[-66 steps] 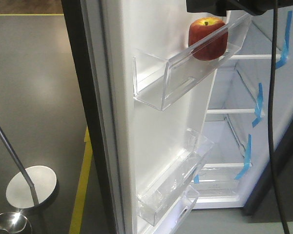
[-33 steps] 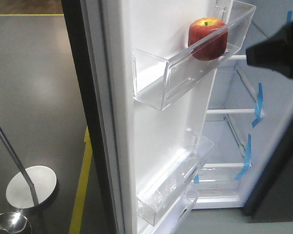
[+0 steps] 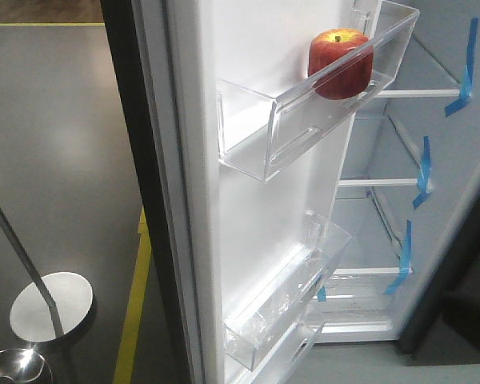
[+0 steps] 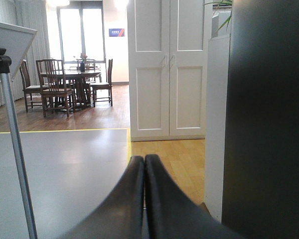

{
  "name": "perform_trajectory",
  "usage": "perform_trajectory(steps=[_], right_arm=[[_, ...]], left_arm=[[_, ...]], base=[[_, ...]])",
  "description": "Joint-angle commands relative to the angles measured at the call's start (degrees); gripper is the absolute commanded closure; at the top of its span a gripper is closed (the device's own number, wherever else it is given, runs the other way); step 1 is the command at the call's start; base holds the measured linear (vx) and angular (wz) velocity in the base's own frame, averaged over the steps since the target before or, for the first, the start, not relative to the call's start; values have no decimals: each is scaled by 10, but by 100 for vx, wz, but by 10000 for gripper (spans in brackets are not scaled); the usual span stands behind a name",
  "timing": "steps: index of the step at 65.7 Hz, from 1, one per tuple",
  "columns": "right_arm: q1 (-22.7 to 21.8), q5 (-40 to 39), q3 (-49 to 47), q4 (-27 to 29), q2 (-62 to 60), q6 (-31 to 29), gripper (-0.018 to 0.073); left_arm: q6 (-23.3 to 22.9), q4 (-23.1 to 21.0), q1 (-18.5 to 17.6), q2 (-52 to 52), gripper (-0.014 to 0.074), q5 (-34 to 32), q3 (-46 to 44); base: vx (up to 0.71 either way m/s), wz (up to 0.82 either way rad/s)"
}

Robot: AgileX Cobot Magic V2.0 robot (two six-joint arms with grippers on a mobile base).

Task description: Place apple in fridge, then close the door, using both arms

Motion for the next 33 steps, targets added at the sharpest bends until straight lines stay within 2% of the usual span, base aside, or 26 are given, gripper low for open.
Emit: perform_trajectory(steps=[1,15,33], right_arm=[[-1,-32,28,38,-38,-3,-27],[-1,-5,86,42,-100,-7,-27],[-1,18,88,50,-105,-7,-27]], left_arm=[[-1,-5,-5,-1,603,-44,15],[-1,-5,-5,-1,603,-44,15],[-1,-5,-5,-1,603,-44,15]], base=[[0,0],[0,0],[0,0]])
